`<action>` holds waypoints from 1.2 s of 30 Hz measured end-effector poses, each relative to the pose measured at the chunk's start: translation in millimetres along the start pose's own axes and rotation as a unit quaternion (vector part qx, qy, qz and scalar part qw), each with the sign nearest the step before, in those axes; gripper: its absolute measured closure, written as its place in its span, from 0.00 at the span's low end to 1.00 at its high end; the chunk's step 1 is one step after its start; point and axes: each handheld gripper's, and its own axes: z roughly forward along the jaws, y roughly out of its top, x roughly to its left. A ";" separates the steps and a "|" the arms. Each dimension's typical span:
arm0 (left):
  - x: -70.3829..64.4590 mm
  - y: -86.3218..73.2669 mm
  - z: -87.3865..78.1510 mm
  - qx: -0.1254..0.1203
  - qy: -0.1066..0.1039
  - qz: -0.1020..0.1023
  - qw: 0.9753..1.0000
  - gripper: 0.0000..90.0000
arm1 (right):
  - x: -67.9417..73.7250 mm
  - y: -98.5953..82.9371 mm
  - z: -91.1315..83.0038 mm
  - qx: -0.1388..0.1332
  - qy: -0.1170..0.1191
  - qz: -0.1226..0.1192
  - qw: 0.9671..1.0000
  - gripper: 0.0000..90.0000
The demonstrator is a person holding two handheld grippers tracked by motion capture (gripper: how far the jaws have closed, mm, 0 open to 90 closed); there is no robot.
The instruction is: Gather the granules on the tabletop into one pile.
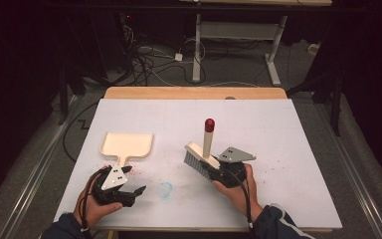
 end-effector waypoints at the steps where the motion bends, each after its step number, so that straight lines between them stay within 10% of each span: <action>1: 0.1 0.1 0.0 0.000 0.000 0.000 1.000 0.23 | -1.2 0.0 -1.3 0.000 0.004 0.003 1.000 0.74; 13: -0.7 -0.2 -1.2 -0.001 0.002 0.000 1.000 0.23 | -21.9 8.6 -54.8 -0.044 -0.017 -0.002 0.999 0.74; 18: -1.0 1.0 -0.5 0.000 0.000 0.003 1.000 0.23 | -38.6 -3.0 -69.6 -0.036 -0.060 0.000 0.998 0.74; 26: -1.4 2.2 2.0 0.001 -0.001 0.003 1.000 0.23 | -45.8 -19.0 -53.4 -0.011 -0.128 -0.006 0.992 0.74; 36: -1.6 2.2 4.0 0.005 0.002 0.003 1.000 0.24 | -12.2 -15.2 -18.9 -0.004 -0.144 -0.030 0.989 0.74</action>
